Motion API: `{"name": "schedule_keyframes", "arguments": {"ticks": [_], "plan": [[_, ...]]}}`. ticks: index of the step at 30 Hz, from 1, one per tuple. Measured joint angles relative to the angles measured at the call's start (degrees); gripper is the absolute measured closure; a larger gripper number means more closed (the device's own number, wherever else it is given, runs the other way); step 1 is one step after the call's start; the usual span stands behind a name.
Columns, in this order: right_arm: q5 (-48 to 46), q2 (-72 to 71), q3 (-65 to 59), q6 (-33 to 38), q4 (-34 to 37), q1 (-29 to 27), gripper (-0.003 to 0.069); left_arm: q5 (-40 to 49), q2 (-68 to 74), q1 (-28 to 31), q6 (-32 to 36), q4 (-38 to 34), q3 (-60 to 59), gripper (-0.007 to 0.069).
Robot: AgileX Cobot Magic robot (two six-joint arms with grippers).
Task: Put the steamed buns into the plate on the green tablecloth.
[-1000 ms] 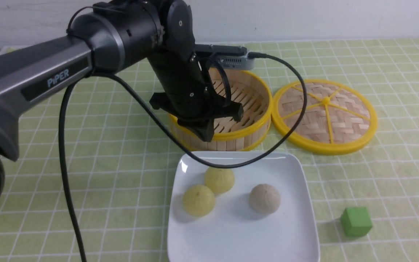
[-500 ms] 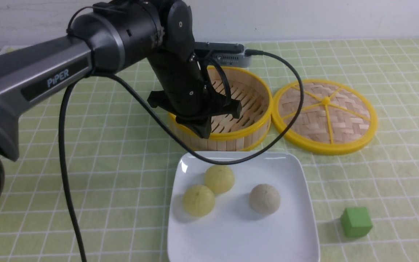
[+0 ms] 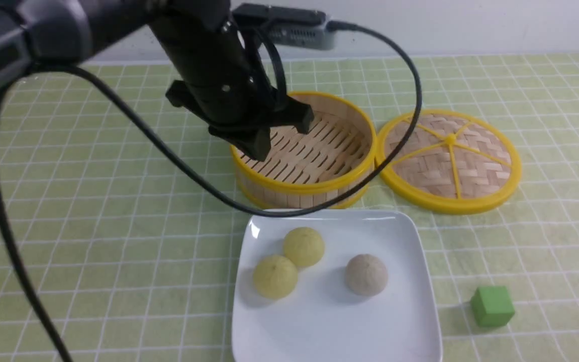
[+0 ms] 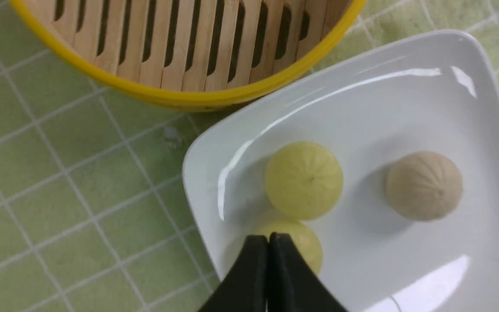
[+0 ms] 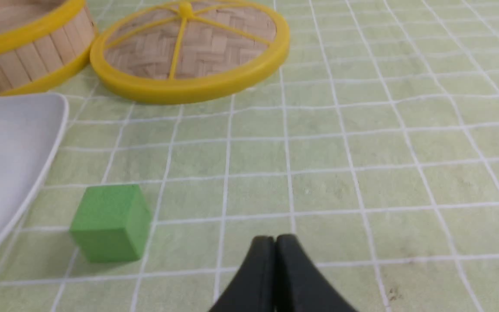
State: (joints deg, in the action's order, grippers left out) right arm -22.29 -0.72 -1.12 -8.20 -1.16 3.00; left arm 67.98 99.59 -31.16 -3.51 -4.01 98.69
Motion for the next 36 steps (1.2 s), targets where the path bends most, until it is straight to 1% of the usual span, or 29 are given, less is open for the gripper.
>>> {"name": "schedule_keyframes", "arguments": {"ticks": [4,11,14,16,17,18,19,20,23,27,30,31,32,34,36], "plan": [[-0.3,0.0,0.0,0.0,0.0,-0.3,0.0639,2.7,-8.5,0.0,-0.2,0.2,0.0,0.0606],[-0.3,0.0,0.0,0.0,0.0,-2.5,0.0633,2.9,-19.0,0.0,-0.5,7.0,-0.6,0.0606],[-0.4,0.0,0.0,0.0,0.0,-2.6,0.0631,2.9,-23.3,0.0,-0.6,7.8,-4.1,0.0606],[-0.4,0.0,0.0,0.0,0.0,-2.6,0.0627,2.8,-27.5,0.0,-1.3,7.0,-9.7,0.0606],[-0.4,0.0,0.0,0.0,0.0,-2.6,0.0627,2.6,-28.5,0.0,-1.4,6.9,-10.4,0.0606],[-0.4,0.0,0.0,0.0,0.0,-2.6,0.0625,-0.4,-33.1,0.0,-1.6,4.5,-17.6,0.0606],[-0.4,0.0,0.0,0.0,0.0,-2.6,0.0624,-1.6,-33.7,0.0,-1.6,4.0,-18.5,0.0606],[-0.4,0.0,0.0,0.0,0.0,-2.6,0.0624,-4.7,-35.9,0.0,-1.6,2.8,-22.3,0.0606],[-0.4,0.0,0.0,0.0,0.0,-2.6,0.0618,-20.8,-46.0,0.0,-1.1,-1.9,-40.6,0.0606],[-0.4,0.0,0.0,0.0,0.0,-2.6,0.0615,-32.4,-54.5,0.0,-1.9,-3.3,-55.0,0.0606],[-0.4,0.0,0.0,-0.1,0.0,-2.6,0.061,-41.0,-60.5,0.0,-5.1,-4.7,-62.4,0.0606],[-0.4,0.0,0.0,-0.1,0.0,-2.6,0.061,-41.6,-60.5,0.0,-5.3,-4.8,-62.8,0.0605],[-0.4,0.0,0.0,-0.1,0.0,-2.6,0.0608,-45.6,-62.4,0.0,-6.7,-5.2,-64.9,0.0604],[-0.4,0.0,0.0,-0.1,0.0,-2.6,0.0604,-50.8,-63.4,0.0,-7.7,-5.4,-67.4,0.0602],[-0.4,0.0,0.0,-0.1,0.0,-2.6,0.0601,-53.1,-63.6,0.0,-7.8,-5.4,-69.0,0.0599]]}}
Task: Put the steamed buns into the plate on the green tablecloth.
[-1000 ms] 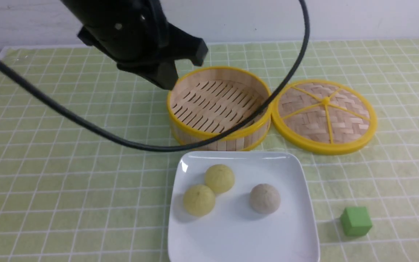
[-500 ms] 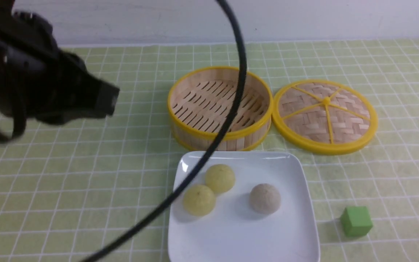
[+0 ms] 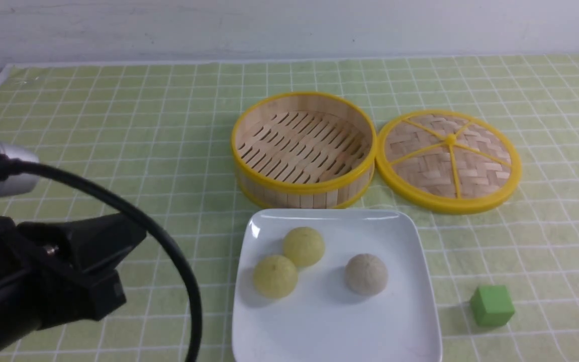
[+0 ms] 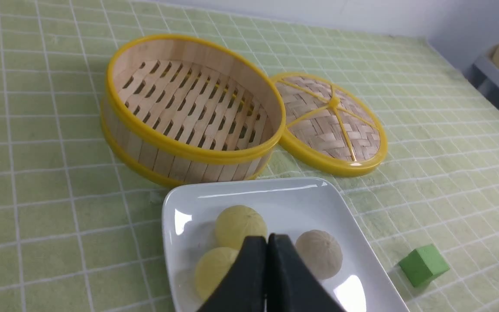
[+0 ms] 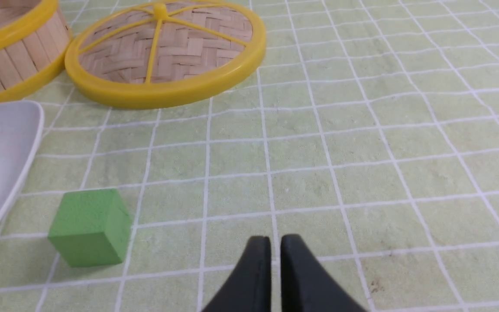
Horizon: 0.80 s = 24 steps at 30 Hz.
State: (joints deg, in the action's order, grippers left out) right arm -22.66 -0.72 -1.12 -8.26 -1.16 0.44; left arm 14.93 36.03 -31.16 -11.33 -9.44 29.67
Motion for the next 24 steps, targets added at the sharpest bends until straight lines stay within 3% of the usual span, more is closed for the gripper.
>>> {"name": "schedule_keyframes", "arguments": {"ticks": [11,19,24], "plan": [[0.0,0.0,0.0,0.0,0.0,0.0,0.0586,0.0,0.0,0.0,-0.1,0.5,-1.6,0.0589],[0.0,0.0,0.0,0.0,0.0,0.0,0.058,3.1,-0.5,0.3,-0.3,11.3,-3.1,0.0588],[0.0,0.0,0.0,0.0,0.0,0.0,0.0578,4.1,-7.5,7.9,-1.9,16.9,-8.2,0.0586]]}}
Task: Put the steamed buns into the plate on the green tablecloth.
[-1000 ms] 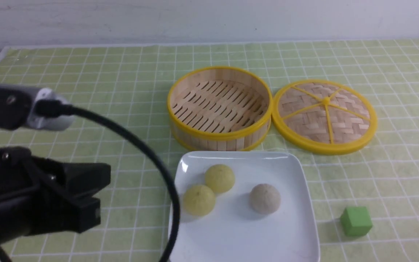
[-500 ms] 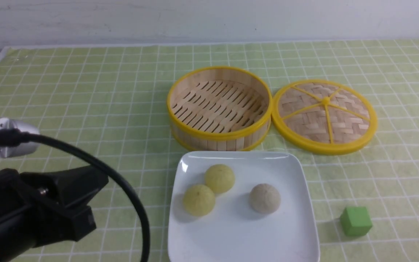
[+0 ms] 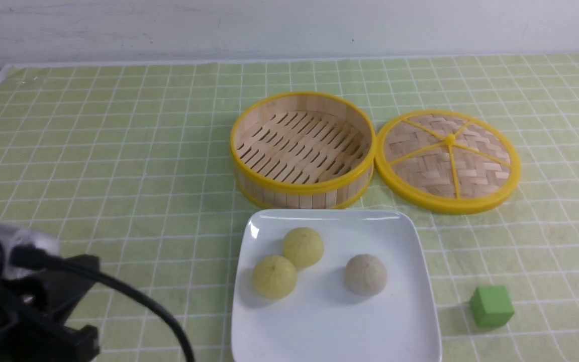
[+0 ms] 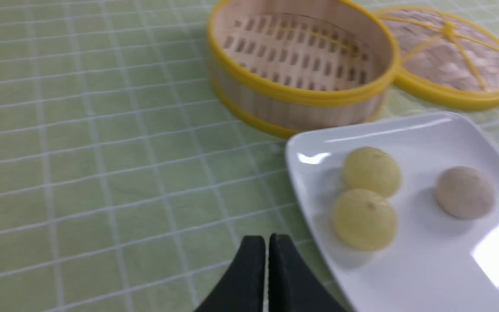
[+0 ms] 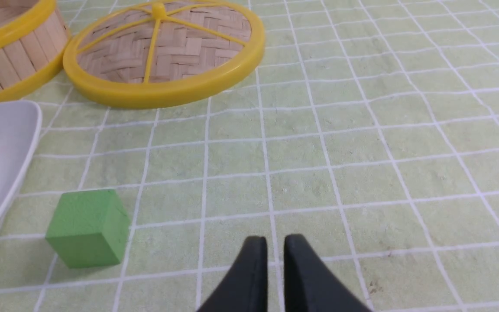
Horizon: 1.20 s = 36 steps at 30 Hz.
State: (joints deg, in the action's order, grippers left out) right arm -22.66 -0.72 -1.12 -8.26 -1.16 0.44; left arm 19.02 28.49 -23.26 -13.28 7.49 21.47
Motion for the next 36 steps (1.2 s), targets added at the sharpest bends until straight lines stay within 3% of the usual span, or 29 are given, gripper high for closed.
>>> {"name": "schedule_keyframes", "arguments": {"ticks": [7,12,36], "plan": [[0.0,0.0,0.0,0.0,0.0,0.0,0.0573,0.2,-16.7,13.3,-0.1,0.9,-11.6,0.0579],[0.0,0.0,0.0,0.0,0.0,0.0,0.0566,1.8,-24.9,18.7,-0.2,0.9,-18.3,0.0573],[0.0,0.0,0.0,0.0,0.0,0.0,0.0533,2.7,-29.1,19.5,0.1,0.9,-22.8,0.0557]]}}
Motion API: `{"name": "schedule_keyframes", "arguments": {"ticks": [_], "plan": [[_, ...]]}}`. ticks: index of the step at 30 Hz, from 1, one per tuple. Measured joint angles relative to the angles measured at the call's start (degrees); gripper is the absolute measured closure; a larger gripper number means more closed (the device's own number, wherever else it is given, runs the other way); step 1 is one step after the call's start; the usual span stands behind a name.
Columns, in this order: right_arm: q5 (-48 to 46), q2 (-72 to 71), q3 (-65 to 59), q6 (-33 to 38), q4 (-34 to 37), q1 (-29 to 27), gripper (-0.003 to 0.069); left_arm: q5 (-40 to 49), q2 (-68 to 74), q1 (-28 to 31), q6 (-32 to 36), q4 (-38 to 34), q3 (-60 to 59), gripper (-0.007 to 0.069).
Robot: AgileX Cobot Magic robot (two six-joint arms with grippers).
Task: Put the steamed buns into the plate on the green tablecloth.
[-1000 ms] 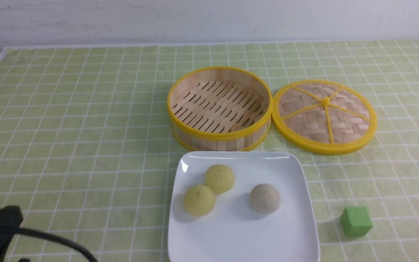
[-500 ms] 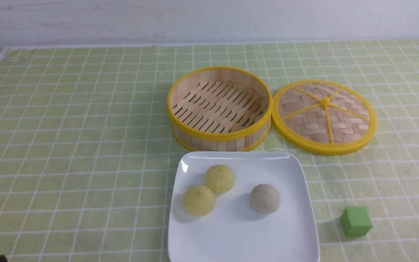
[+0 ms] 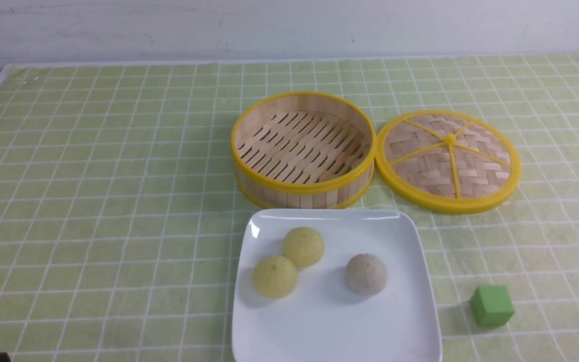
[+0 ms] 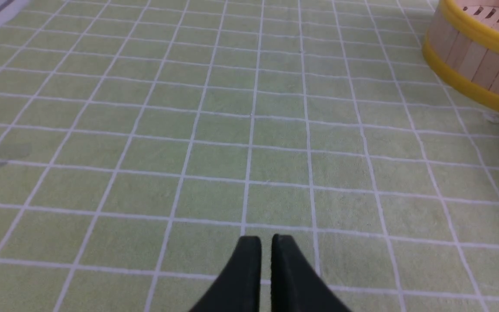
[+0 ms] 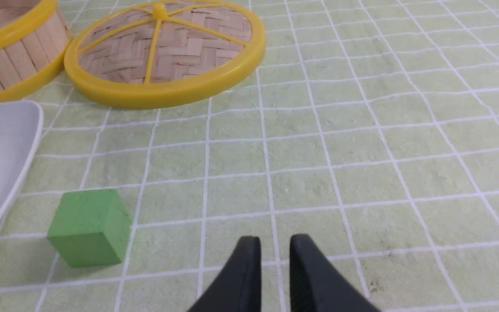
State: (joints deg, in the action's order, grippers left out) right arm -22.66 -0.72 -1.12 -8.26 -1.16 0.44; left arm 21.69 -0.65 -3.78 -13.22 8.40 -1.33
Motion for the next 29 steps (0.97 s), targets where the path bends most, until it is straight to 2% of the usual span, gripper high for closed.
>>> {"name": "schedule_keyframes", "arguments": {"ticks": [29], "plan": [[0.0,0.0,0.0,0.0,0.0,0.0,0.0505,0.0,0.0,0.0,0.0,0.0,0.0,0.0527]]}}
